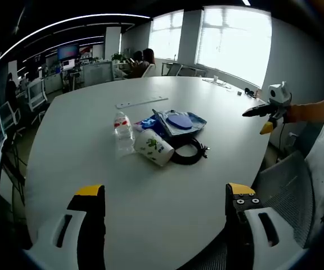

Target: Arrange the tabletop items into an orderly group along one side of the table until the central work area is clear of visible clutter.

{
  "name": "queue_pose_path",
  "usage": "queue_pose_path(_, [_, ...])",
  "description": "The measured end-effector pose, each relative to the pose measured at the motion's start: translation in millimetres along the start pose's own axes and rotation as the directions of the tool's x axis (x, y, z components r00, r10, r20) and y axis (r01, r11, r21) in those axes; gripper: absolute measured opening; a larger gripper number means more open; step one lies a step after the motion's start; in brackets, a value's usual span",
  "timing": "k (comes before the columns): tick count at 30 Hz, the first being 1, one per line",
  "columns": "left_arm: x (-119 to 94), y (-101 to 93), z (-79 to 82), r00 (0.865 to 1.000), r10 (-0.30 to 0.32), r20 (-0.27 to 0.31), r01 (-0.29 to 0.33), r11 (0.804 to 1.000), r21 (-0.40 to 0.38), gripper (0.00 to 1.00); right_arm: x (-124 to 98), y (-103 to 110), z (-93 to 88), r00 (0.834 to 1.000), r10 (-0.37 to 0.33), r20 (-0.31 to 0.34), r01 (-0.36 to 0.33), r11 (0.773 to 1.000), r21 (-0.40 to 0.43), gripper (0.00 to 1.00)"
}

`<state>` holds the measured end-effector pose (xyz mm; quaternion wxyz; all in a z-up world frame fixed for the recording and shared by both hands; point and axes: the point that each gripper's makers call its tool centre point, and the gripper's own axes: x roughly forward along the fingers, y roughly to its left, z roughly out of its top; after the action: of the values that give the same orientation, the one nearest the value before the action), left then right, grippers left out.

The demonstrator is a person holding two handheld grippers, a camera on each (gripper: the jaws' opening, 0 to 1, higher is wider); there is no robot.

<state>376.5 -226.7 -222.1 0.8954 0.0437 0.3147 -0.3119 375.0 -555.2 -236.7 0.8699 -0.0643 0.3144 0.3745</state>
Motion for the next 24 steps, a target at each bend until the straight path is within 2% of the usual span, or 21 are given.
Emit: queue_pose_path(24, [1.9,2.6,5.6,1.0,0.003,0.006,-0.003,1.0,0.008,0.89,-0.2,-4.4,4.8,1.0,-0.002,0.004,0.002,1.0,-0.01,0.81])
